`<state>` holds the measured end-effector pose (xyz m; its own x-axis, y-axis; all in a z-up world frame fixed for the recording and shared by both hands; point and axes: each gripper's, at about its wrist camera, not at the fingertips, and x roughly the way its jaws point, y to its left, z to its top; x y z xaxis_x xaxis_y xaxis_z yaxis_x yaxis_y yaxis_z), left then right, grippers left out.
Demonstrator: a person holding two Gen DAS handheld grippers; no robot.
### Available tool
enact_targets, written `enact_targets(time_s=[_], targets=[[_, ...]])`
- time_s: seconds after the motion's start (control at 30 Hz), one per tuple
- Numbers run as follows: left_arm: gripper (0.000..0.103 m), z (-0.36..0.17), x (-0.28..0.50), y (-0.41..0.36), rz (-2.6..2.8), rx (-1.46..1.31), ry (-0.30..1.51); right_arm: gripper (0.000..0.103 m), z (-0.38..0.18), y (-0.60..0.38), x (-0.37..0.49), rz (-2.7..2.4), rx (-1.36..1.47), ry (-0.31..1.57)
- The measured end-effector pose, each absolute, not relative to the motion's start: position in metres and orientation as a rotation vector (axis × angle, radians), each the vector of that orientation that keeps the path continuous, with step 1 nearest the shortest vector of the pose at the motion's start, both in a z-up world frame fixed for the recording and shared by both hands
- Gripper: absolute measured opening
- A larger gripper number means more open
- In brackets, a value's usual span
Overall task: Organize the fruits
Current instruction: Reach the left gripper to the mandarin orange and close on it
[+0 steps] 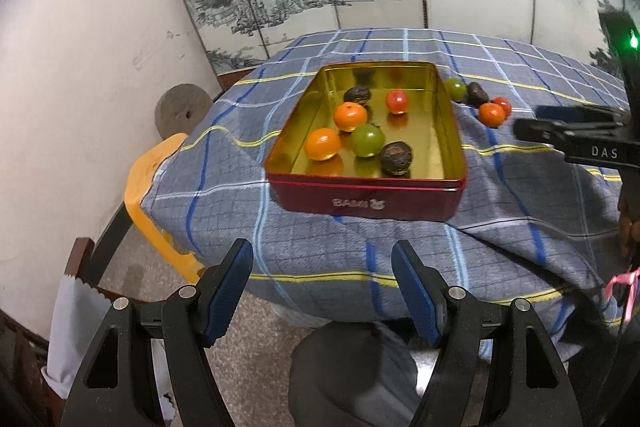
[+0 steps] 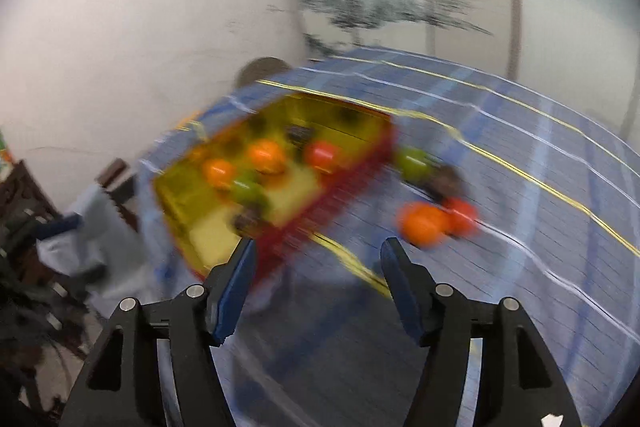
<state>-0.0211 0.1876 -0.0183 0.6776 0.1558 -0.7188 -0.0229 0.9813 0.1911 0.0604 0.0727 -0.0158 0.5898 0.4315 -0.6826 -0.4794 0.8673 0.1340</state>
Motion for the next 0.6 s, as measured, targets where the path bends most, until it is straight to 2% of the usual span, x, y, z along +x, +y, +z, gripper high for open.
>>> enact_targets(time_s=[0.33,0.6], targets=[[0.072,0.004,-0.005,0.139,-0.166,0.157,0.814,0.068,-0.051,-0.101,0.072,0.174,0.083,0.877],[0.072,0.012,0.070,0.079,-0.391,0.094,0.848,0.076,-0.058,-0.187,0.059,0.074,0.283,0.830]])
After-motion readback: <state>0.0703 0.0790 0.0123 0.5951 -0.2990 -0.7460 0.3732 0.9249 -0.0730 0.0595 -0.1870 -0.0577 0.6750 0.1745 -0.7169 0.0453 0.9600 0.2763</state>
